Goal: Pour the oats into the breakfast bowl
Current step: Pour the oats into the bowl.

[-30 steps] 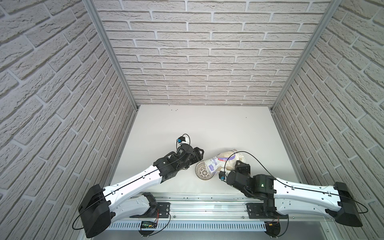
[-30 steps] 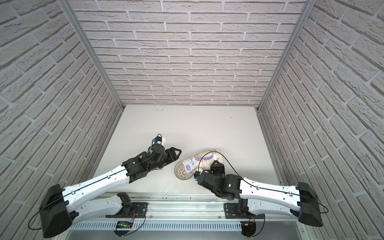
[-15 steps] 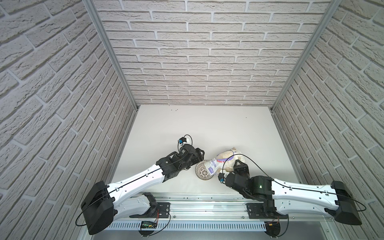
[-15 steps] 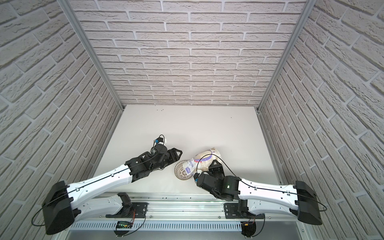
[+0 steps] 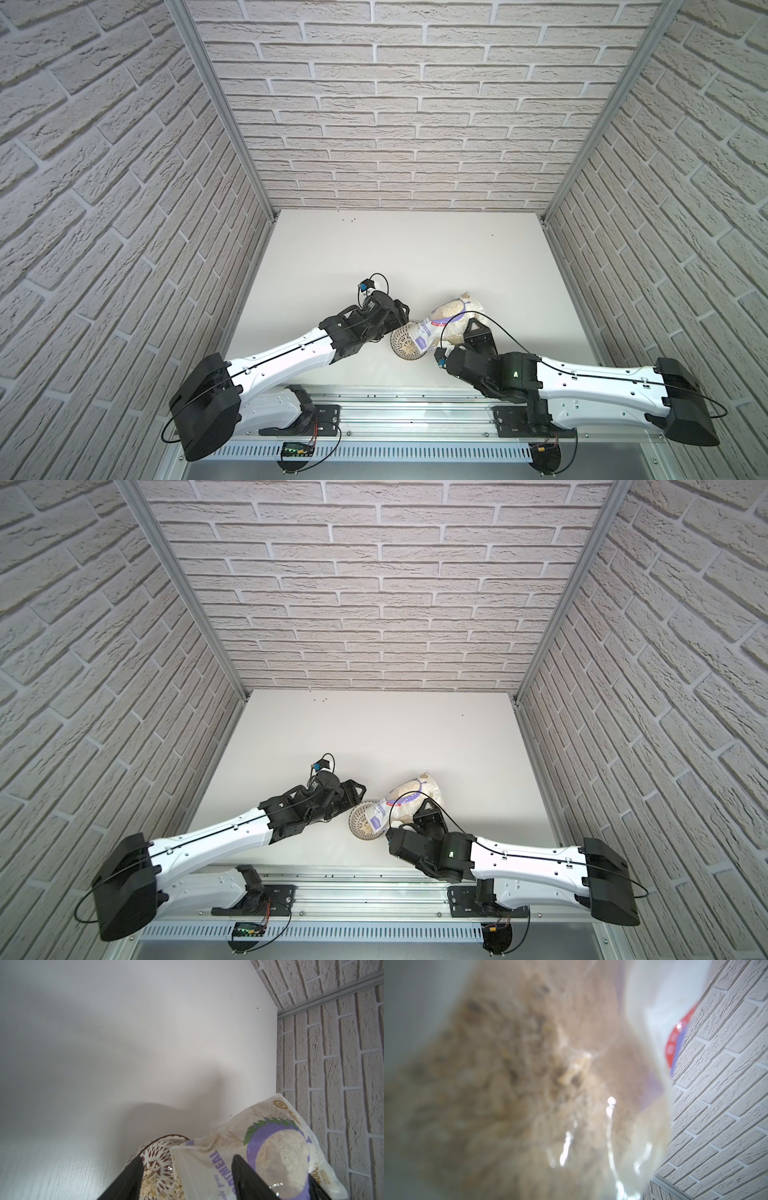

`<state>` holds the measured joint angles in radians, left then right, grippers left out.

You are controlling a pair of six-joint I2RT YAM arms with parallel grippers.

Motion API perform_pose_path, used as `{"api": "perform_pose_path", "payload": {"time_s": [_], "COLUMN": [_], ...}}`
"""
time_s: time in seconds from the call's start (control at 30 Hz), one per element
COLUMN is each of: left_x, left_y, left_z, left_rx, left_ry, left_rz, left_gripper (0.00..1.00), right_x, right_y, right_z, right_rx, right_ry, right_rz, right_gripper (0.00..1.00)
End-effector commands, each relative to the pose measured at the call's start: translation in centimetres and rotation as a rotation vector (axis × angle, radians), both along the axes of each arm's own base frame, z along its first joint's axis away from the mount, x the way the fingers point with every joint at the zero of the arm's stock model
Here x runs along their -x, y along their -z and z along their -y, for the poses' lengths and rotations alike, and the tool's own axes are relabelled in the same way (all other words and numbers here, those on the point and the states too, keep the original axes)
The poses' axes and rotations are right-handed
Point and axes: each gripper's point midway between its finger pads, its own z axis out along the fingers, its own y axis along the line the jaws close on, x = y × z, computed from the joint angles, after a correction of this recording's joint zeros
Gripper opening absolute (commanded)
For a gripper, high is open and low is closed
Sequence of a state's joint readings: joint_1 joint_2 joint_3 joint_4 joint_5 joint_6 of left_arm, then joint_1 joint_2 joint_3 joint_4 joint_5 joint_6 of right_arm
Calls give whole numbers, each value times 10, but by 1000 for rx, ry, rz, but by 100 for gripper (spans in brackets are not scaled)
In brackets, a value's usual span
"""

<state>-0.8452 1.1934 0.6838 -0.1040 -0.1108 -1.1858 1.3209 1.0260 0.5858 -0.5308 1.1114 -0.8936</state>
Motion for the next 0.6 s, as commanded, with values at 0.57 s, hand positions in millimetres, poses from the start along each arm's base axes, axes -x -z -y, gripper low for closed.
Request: {"api": "perform_pose_path", "payload": {"time_s": [0.57], "left_x": [2], "left_y": [5], "left_z": [15], "left_rx": [38], "left_ry": [22], "left_rz": [1], "left_gripper": [70], "right_x": [-11], "right_y": [-60], "right_z": [-12], "right_rx": [-79], "right_ry": [101], "right_rz": [204], "right_gripper": [3]}}
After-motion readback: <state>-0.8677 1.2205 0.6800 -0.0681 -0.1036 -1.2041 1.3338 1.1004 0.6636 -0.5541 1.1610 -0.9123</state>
